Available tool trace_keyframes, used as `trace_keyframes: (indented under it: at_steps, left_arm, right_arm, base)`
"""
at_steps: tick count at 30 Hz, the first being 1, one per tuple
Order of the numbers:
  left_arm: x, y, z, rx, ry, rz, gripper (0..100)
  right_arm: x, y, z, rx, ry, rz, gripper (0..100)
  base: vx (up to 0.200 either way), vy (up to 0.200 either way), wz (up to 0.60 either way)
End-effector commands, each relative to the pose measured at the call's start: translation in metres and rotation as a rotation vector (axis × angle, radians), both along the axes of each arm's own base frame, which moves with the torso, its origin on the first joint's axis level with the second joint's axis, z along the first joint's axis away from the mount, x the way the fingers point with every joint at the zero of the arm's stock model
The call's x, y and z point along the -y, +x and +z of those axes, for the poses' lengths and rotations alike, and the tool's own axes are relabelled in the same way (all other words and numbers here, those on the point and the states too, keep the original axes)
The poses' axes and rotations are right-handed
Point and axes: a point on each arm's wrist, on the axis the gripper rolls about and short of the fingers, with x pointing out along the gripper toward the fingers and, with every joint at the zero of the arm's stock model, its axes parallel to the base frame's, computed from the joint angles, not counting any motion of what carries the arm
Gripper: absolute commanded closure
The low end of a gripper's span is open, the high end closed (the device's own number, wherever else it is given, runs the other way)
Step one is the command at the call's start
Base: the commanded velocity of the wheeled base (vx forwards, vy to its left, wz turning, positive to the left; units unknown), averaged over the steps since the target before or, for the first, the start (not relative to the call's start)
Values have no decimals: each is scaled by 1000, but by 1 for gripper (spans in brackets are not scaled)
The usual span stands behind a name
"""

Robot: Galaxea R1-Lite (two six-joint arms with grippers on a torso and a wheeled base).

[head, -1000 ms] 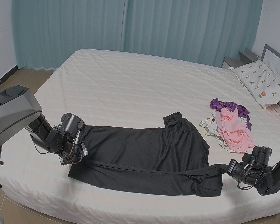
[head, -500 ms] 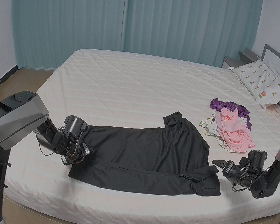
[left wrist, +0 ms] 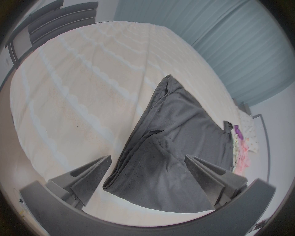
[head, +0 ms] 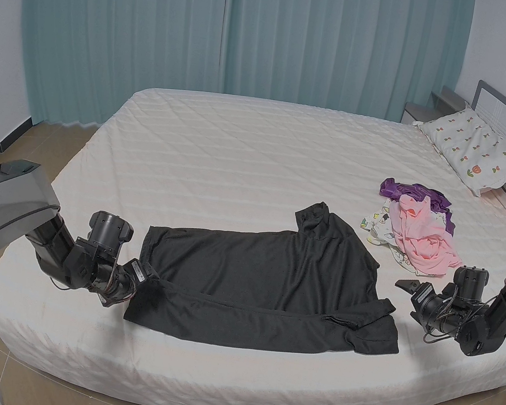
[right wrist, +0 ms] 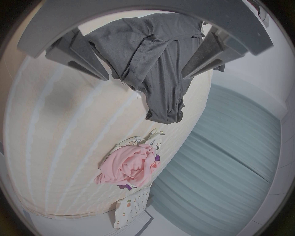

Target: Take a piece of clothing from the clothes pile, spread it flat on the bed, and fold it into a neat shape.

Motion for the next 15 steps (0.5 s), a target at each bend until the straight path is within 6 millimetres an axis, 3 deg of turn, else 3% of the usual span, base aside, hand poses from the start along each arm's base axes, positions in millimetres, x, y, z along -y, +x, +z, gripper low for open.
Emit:
trace_keyframes:
  at_steps: [1,10,15]
  left_arm:
    - [-5,-27,3,59,-82,-5,0]
    - [-6,-30,-10,35,-72,-9,0]
    - [-6,-30,-9,54,-78,-6,0]
  right_arm:
    - [-8,-3,-3,-42,9,-5,0]
    - [-60,6,-27,-108,-77,34,0]
    - [-63,7,-36,-173,-93,33,0]
  base:
    - [0,0,0]
    - [0,0,0]
    - [0,0,0]
